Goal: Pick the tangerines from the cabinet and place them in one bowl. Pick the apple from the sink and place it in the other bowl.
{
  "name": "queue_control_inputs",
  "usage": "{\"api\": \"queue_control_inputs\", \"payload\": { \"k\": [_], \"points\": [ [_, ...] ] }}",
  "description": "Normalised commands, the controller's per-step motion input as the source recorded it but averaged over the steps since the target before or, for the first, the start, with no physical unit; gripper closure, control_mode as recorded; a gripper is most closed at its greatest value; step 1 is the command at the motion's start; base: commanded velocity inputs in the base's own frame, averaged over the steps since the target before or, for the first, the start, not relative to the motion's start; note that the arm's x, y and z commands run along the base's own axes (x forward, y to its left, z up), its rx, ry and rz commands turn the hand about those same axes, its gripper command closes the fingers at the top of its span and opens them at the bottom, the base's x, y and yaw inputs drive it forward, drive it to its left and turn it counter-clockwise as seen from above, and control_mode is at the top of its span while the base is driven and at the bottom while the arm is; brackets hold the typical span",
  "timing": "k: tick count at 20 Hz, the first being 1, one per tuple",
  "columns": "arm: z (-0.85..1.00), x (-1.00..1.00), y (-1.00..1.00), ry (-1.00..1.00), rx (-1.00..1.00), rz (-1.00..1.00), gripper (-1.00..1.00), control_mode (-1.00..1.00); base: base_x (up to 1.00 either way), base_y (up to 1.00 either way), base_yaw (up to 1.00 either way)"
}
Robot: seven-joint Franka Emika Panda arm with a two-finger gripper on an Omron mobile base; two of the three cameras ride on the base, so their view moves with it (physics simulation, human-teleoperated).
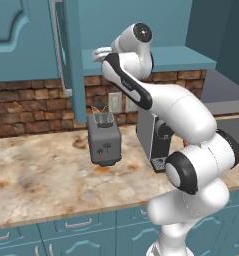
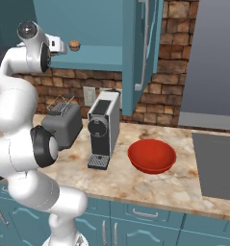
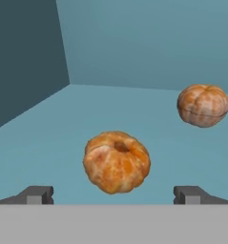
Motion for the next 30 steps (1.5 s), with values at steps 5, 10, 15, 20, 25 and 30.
{"api": "queue_control_inputs", "payload": {
  "k": [5, 10, 15, 20, 25, 30],
  "points": [
    [-0.03, 0.07, 0.00, 0.00, 0.00, 0.00, -1.00, -1.00, 0.00, 0.00, 0.00],
    [0.00, 0.19, 0.01, 0.00, 0.00, 0.00, -1.00, -1.00, 0.00, 0.00, 0.00],
    [0.00, 0.16, 0.07, 0.00, 0.00, 0.00, -1.00, -1.00, 0.00, 0.00, 0.00],
    [0.00, 0.16, 0.16, 0.00, -0.01, 0.00, -1.00, -1.00, 0.00, 0.00, 0.00],
    [0.00, 0.15, 0.05, 0.00, 0.00, 0.00, 1.00, -1.00, 0.00, 0.00, 0.00],
    [0.00, 0.13, 0.00, 0.00, 0.00, 0.00, 1.00, -1.00, 0.00, 0.00, 0.00]
  ]
}}
